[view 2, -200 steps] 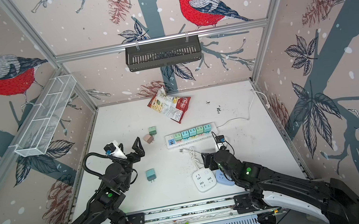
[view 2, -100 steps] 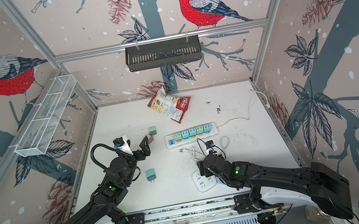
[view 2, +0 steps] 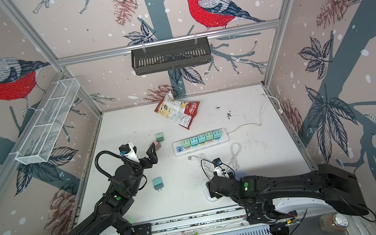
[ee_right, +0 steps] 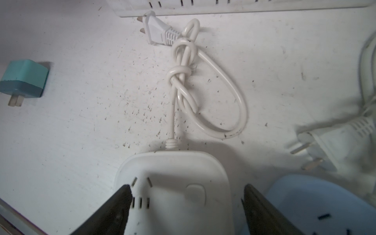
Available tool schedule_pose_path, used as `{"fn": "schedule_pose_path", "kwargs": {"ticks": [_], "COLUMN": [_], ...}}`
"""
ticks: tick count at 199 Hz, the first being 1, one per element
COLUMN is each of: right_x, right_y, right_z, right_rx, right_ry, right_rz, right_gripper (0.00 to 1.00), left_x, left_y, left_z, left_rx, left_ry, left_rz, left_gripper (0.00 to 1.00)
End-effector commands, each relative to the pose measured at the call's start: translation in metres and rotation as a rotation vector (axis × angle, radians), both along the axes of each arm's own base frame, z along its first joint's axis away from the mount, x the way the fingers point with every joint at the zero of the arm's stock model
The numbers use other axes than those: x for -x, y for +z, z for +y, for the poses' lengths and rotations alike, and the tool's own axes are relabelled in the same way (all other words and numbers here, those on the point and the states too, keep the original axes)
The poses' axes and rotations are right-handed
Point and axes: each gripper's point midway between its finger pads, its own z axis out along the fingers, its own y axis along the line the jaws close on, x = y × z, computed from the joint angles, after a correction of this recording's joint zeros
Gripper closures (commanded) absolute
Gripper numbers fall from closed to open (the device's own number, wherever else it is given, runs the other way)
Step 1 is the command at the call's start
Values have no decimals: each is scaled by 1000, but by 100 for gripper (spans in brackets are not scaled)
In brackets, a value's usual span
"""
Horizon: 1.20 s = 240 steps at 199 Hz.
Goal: Insert the plug
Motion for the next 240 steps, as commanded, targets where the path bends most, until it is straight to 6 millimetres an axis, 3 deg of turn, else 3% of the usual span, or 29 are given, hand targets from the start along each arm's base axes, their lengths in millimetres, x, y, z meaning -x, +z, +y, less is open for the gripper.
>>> {"fn": "schedule_pose_path", "kwargs": {"ticks": [1, 69, 142, 206, 240], "right_x": [3, 6, -26, -38, -42], "right_y": [-2, -1, -24, -18, 1], "right_z": [2, 36, 31, 45, 51], "right_rx": [24, -41, 36, -38, -69], "right_ry": [-18, -9, -160, -207, -219], "right_rz": [-3, -24, -45, -73, -117], "right_gripper": [14, 17, 21, 21, 21], "left_x": [-1, -1, 0, 0, 0], "left_y": [15, 16, 19, 19, 19], "left_z": [-2, -3, -6, -7, -4], "left_rx": [35, 39, 43, 42, 45], "left_ry": [-8, -15, -32, -35, -21], "left_rz": [-49, -51, -57, -57, -56], "left_gripper": [2, 2, 2, 2, 2]}}
